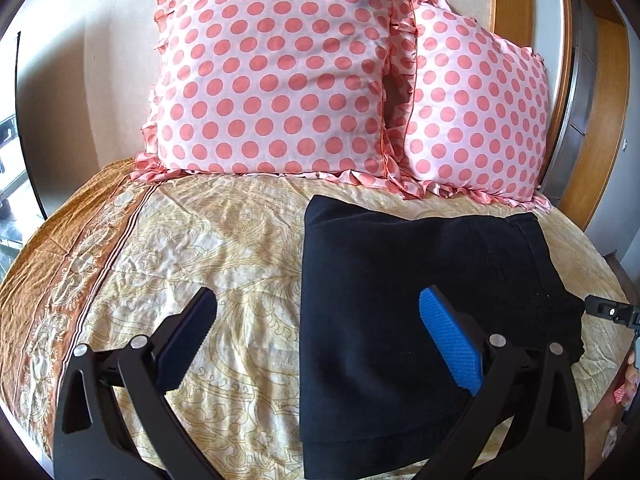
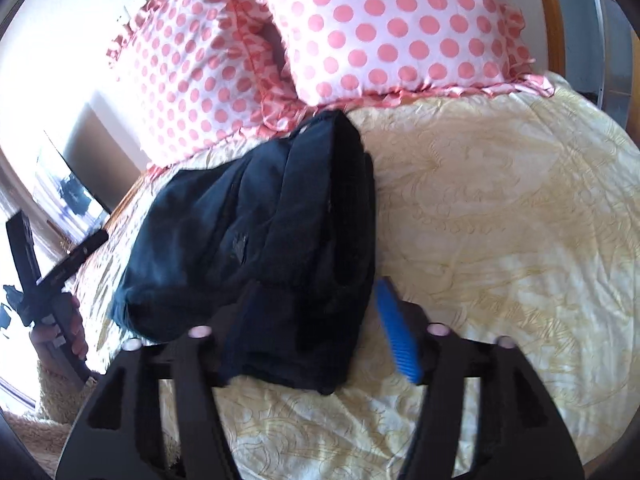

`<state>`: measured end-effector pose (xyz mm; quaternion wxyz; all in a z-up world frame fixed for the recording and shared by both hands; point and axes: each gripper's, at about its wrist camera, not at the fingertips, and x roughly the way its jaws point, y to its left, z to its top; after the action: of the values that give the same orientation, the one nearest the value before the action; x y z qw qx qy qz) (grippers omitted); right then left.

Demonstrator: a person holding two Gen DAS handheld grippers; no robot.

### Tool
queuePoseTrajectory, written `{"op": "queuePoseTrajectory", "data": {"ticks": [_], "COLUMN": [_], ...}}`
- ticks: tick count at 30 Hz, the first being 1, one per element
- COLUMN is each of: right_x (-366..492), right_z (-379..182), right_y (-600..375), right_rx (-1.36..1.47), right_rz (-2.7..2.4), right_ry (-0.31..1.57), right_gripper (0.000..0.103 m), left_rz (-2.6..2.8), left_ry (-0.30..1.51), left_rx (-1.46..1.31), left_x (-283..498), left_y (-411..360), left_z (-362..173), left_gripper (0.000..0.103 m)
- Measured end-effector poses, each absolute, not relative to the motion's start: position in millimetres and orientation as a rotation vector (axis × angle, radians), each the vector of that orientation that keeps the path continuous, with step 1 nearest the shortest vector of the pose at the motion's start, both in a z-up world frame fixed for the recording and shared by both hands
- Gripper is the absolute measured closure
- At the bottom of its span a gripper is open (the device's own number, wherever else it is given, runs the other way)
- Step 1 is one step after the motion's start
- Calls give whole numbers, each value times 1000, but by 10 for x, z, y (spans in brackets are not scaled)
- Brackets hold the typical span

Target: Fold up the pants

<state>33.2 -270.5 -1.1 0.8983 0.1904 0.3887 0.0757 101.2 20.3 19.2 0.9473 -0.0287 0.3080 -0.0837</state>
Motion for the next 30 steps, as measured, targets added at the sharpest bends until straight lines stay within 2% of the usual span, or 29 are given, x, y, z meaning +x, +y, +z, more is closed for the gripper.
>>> {"op": "queuePoseTrajectory", "data": {"ticks": [6, 12, 28, 30], "right_x": [810, 1036, 1178, 1170], "right_z": [-221, -374, -430, -417], "right_y": [-2964, -2863, -2773, -2764], "right_rx": [572, 583, 631, 607], "right_rz": [227, 273, 380, 368], "right_ry": [939, 1020, 1033, 1024], "right_gripper": [28, 31, 31, 48], "left_rz": [-176, -180, -217, -238], "left_ry": [650, 662, 729, 749], "left_rx": [-47, -37, -98, -118], "left_x": [1033, 1045, 1225, 1274], "left_y": [184, 175, 313, 346], "left_z": [159, 135, 39, 22], "left_gripper": [2, 2, 2, 2]}}
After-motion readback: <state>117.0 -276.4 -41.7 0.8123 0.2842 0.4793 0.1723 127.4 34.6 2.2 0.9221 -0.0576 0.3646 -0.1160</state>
